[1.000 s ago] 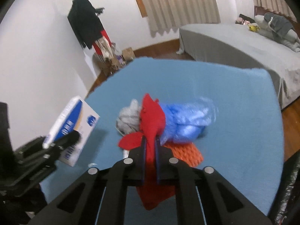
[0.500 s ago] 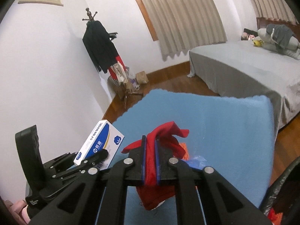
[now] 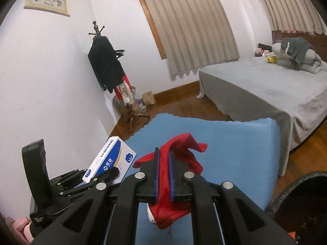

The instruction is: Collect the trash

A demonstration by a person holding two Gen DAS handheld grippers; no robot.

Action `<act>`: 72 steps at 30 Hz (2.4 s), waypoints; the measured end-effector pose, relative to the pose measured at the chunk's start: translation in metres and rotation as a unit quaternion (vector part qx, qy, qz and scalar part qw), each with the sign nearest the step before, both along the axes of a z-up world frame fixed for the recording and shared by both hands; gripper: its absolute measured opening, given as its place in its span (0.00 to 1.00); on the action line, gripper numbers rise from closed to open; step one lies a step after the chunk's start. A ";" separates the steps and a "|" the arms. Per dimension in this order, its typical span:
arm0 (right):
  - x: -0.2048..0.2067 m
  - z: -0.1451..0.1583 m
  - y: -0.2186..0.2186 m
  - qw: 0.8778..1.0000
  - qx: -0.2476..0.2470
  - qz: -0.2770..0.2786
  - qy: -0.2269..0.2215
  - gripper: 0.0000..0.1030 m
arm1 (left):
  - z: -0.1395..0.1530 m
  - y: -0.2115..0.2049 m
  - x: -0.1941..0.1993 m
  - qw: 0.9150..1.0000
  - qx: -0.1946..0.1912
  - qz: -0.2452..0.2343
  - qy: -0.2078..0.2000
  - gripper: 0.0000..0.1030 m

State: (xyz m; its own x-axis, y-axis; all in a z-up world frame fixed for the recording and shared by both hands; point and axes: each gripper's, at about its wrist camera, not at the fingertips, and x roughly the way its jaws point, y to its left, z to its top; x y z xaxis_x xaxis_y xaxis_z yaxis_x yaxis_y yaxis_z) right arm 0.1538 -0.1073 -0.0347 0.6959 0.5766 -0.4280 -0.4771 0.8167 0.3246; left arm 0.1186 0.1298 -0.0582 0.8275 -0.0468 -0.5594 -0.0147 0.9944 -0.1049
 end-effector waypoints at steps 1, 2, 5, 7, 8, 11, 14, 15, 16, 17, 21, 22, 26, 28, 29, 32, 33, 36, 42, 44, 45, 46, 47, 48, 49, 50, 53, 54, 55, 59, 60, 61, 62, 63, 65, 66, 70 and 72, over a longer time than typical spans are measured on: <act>-0.004 0.001 -0.005 1.000 0.000 -0.004 0.000 0.08 | 0.001 -0.005 -0.001 1.000 -0.001 -0.006 -0.001 0.28; -0.007 0.001 -0.011 1.000 0.000 -0.010 0.000 0.08 | 0.002 -0.012 -0.001 1.000 -0.001 -0.012 -0.003 0.28; -0.014 0.002 -0.030 1.000 -0.002 -0.026 -0.001 0.08 | 0.005 -0.030 -0.002 0.999 -0.001 -0.032 -0.006 0.28; -0.019 0.002 -0.043 0.999 -0.004 -0.040 0.000 0.08 | 0.006 -0.044 -0.003 0.999 -0.001 -0.046 -0.008 0.28; -0.020 0.002 -0.049 0.999 -0.005 -0.047 0.000 0.08 | 0.006 -0.052 -0.004 0.998 -0.002 -0.055 -0.010 0.28; -0.028 0.000 -0.072 0.997 -0.006 -0.072 0.002 0.08 | 0.004 -0.075 -0.005 0.997 -0.003 -0.081 -0.013 0.28; -0.031 -0.001 -0.091 0.996 -0.007 -0.092 0.005 0.08 | 0.002 -0.099 -0.006 0.994 -0.004 -0.106 -0.014 0.28; -0.033 -0.001 -0.099 0.995 -0.008 -0.101 0.007 0.08 | 0.001 -0.105 -0.005 0.993 -0.005 -0.113 -0.015 0.28; -0.035 -0.002 -0.107 0.994 -0.010 -0.107 0.008 0.08 | 0.000 -0.114 -0.005 0.993 -0.005 -0.121 -0.015 0.28; -0.037 -0.003 -0.113 0.993 -0.012 -0.114 0.009 0.08 | -0.002 -0.122 -0.005 0.992 -0.005 -0.129 -0.014 0.28; -0.047 -0.009 -0.144 0.989 -0.022 -0.145 0.016 0.08 | -0.007 -0.151 -0.005 0.988 -0.006 -0.156 -0.013 0.28; -0.049 -0.010 -0.151 0.988 -0.023 -0.153 0.019 0.08 | -0.009 -0.161 -0.005 0.986 -0.005 -0.167 -0.015 0.28; -0.056 -0.020 -0.179 0.982 -0.031 -0.183 0.032 0.08 | -0.014 -0.192 -0.004 0.980 -0.003 -0.197 -0.016 0.28; -0.059 -0.026 -0.192 0.978 -0.044 -0.198 0.038 0.08 | -0.018 -0.209 -0.003 0.977 -0.005 -0.214 -0.014 0.28; -0.062 -0.029 -0.198 0.976 -0.052 -0.206 0.041 0.08 | -0.020 -0.213 -0.004 0.975 -0.006 -0.220 -0.014 0.28; -0.069 -0.035 -0.210 0.972 -0.065 -0.222 0.047 0.08 | -0.025 -0.234 -0.004 0.970 -0.005 -0.242 -0.013 0.28; -0.071 -0.037 -0.215 0.970 -0.067 -0.228 0.050 0.08 | -0.028 -0.242 -0.004 0.968 -0.006 -0.251 -0.012 0.28; -0.077 -0.044 -0.231 0.965 -0.065 -0.248 0.060 0.08 | -0.035 -0.260 0.000 0.963 -0.009 -0.268 -0.006 0.28; -0.082 -0.059 -0.255 0.955 -0.062 -0.277 0.082 0.12 | -0.047 -0.286 0.006 0.955 -0.017 -0.295 0.007 0.29; -0.084 -0.062 -0.260 0.953 -0.060 -0.285 0.087 0.12 | -0.050 -0.293 0.009 0.953 -0.020 -0.303 0.012 0.29; -0.085 -0.064 -0.264 0.951 -0.059 -0.289 0.088 0.13 | -0.053 -0.296 0.010 0.950 -0.023 -0.311 0.017 0.30; -0.086 -0.064 -0.266 0.950 -0.058 -0.293 0.088 0.16 | -0.052 -0.298 0.011 0.949 -0.025 -0.315 0.020 0.31; -0.087 -0.064 -0.269 0.949 -0.057 -0.298 0.088 0.18 | -0.053 -0.303 0.012 0.948 -0.026 -0.317 0.023 0.38; -0.088 -0.064 -0.273 0.947 -0.056 -0.303 0.087 0.24 | -0.054 -0.303 0.012 0.947 -0.028 -0.319 0.024 0.44; -0.089 -0.064 -0.274 0.946 -0.055 -0.308 0.087 0.28 | -0.056 -0.303 0.012 0.946 -0.030 -0.321 0.025 0.46; -0.089 -0.063 -0.277 0.944 -0.054 -0.313 0.086 0.30 | -0.056 -0.304 0.011 0.946 -0.030 -0.321 0.025 0.47; -0.093 -0.063 -0.282 0.940 -0.052 -0.327 0.084 0.45 | -0.055 -0.300 0.011 0.948 -0.030 -0.317 0.023 0.52; -0.094 -0.063 -0.284 0.939 -0.050 -0.329 0.083 0.49 | -0.055 -0.297 0.011 0.949 -0.030 -0.314 0.021 0.54; -0.095 -0.063 -0.284 0.939 -0.049 -0.330 0.081 0.59 | -0.053 -0.294 0.010 0.951 -0.030 -0.308 0.019 0.56; -0.097 -0.058 -0.279 0.934 -0.049 -0.346 0.069 0.87 | -0.043 -0.270 0.008 0.959 -0.024 -0.283 0.001 0.69; -0.096 -0.057 -0.278 0.934 -0.047 -0.348 0.069 0.93 | -0.041 -0.261 0.007 0.962 -0.018 -0.272 -0.006 0.73; -0.094 -0.056 -0.276 0.933 -0.046 -0.349 0.069 0.94 | -0.038 -0.255 0.006 0.964 -0.014 -0.264 -0.011 0.73; -0.093 -0.056 -0.274 0.934 -0.045 -0.349 0.068 0.94 | -0.035 -0.245 0.005 0.967 -0.010 -0.255 -0.017 0.75; -0.091 -0.055 -0.269 0.935 -0.043 -0.345 0.067 0.94 | -0.033 -0.234 0.004 0.970 -0.007 -0.243 -0.022 0.76; -0.087 -0.055 -0.259 0.938 -0.044 -0.337 0.064 0.94 | -0.026 -0.218 0.006 0.974 -0.001 -0.223 -0.029 0.77; -0.084 -0.054 -0.252 0.941 -0.044 -0.331 0.062 0.94 | -0.025 -0.209 0.006 0.977 0.002 -0.213 -0.032 0.77; -0.071 -0.054 -0.223 0.950 -0.042 -0.305 0.054 0.94 | -0.019 -0.164 0.003 0.986 0.014 -0.164 -0.037 0.77; -0.064 -0.054 -0.202 0.956 -0.044 -0.287 0.050 0.94 | -0.019 -0.143 0.002 0.989 0.019 -0.140 -0.036 0.77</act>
